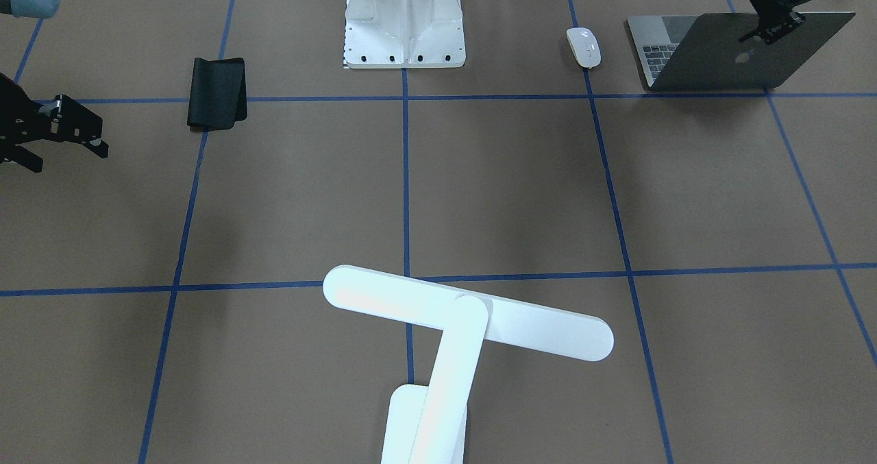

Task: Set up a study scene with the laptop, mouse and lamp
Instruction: 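Grasp the silver laptop edge with the left gripper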

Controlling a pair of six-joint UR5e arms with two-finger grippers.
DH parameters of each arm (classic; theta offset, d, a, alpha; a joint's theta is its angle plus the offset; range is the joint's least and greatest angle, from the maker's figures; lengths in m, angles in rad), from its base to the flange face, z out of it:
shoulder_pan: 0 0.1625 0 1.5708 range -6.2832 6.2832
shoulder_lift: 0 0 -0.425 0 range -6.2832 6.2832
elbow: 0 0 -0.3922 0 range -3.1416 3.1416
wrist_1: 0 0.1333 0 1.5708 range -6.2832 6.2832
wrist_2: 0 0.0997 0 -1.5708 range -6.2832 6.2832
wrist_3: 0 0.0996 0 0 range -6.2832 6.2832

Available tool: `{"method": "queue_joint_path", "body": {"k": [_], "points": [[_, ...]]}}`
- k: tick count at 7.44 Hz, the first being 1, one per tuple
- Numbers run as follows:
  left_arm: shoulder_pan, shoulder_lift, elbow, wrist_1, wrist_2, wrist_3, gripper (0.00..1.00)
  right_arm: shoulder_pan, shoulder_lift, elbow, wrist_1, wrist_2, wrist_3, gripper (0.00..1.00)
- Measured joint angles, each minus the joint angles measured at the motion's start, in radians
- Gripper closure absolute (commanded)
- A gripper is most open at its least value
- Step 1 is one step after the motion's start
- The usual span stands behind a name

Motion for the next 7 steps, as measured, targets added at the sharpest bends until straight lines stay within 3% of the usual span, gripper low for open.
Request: {"method": "queue_joint_path", "body": {"k": [2, 3, 7], "points": [[0.01, 0.001, 0.001, -0.001, 0.057, 0.107, 0.07, 0.0, 0.002, 0.0, 0.0, -0.005, -0.001, 0.0], [0.016, 0.001, 0.002, -0.001, 0.083, 0.144, 0.13, 0.0, 0.003, 0.0, 0.0, -0.007, -0.002, 0.0], [0.039, -0.012, 0.002, -0.003, 0.113, 0.173, 0.47, 0.0, 0.005, -0.001, 0.0, -0.009, -0.003, 0.0]]}}
